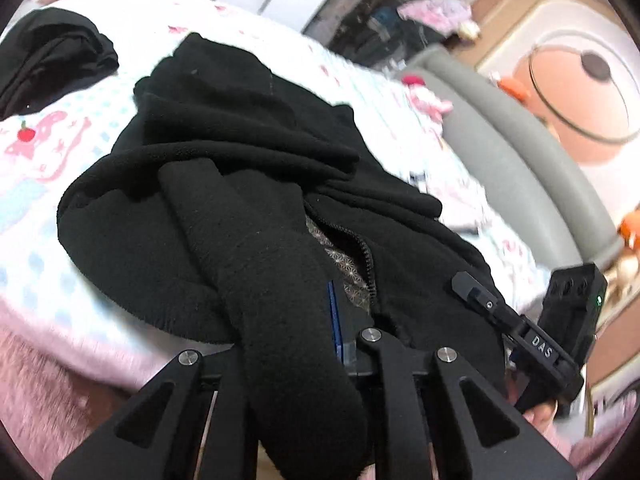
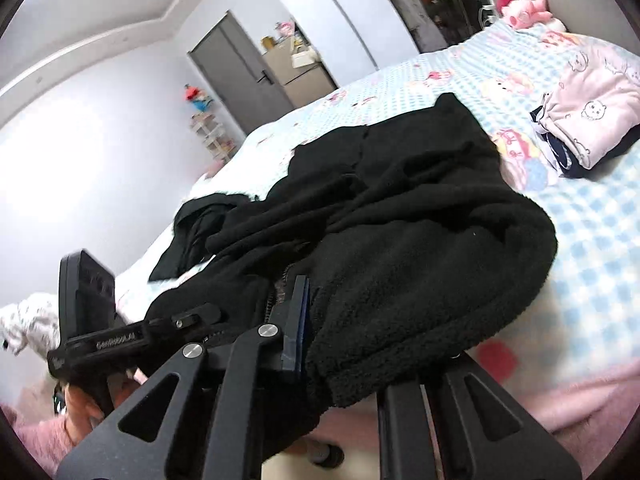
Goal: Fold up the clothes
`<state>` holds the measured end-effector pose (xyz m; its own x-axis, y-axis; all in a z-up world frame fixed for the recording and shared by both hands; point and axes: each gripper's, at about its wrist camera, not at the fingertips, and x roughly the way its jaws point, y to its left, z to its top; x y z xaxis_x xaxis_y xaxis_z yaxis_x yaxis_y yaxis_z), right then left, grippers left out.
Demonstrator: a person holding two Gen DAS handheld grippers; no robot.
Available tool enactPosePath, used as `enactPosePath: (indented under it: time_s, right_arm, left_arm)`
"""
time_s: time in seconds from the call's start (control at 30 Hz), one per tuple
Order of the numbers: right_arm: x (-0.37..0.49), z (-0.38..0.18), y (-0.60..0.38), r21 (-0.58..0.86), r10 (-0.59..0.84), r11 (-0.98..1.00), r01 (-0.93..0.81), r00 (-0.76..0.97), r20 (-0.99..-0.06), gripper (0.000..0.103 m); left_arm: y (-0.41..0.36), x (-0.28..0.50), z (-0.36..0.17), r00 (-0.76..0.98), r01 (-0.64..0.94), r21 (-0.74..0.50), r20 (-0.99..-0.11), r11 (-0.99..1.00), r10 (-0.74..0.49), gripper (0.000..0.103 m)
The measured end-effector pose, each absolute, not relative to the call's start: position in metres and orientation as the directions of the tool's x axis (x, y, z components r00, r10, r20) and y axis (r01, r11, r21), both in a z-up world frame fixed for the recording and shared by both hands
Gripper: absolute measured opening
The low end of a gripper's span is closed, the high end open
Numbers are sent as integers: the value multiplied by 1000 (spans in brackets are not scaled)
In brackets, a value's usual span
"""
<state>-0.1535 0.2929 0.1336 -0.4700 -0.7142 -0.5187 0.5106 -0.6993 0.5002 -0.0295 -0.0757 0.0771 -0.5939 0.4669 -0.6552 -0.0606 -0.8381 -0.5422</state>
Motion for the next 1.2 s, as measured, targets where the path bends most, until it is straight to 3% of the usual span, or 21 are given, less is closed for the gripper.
enactPosePath:
  time_s: [0.27,0.37,0.5,0.6,0.7,0.77,0.8,0.87,0.9,1.0,1.1,1.2]
  right_arm:
    - [-123,104,308,549,-721,-686,478,-346,-600,11]
    - [-147,123,296,522,-728,-674,523,-351,-589,15]
    - [-195,162,279,500,-739,-662,558,-377,-558,18]
    - [-247,184,251,474,-739,-664,578,-408,-536,18]
    - [-325,191,210,405,-683,-717,567,-457,-569,21]
    - [-378,177,184,402,-658,-742,537,-464,-593,55]
    - [-407,162,176,408,-626,-769,491,-455,-633,57]
    - [-456,133,171,469,-592,-803,367,-413,-692,55]
    - [-474,120,175,528,-601,-799,287,-381,-703,55]
    - [-488,119,207,725,-723,-664,184,-408,-558,56]
    - [-487,132,227,684,-675,-699,207,-508,-536,61]
    - [-480,127,235,553,-568,-804,219,-555,-607,62]
  left_arm:
    - [-70,-22,75,-468,-113,-506,-732,-855,495,13]
    - [-65,-55,111,-444,-196,-456,-748,-868,493,16]
    - [-72,-114,144,-456,-213,-485,-719,-848,525,17]
    - [-77,-185,161,-497,-202,-426,-732,-882,467,17]
    - [-85,-275,156,-463,-170,-451,-748,-876,475,28]
    - [-96,-336,132,-392,-100,-493,-779,-864,489,39]
    - [-103,-361,117,-353,-21,-517,-797,-856,490,41]
    - [-113,-385,104,-321,57,-569,-788,-820,525,60]
    - [-118,-388,106,-339,45,-595,-765,-802,548,64]
    - [-136,-392,124,-392,-6,-680,-673,-733,628,72]
    - [-154,-391,141,-440,-35,-760,-571,-649,693,75]
    - [-157,-377,155,-462,-69,-678,-629,-732,625,78]
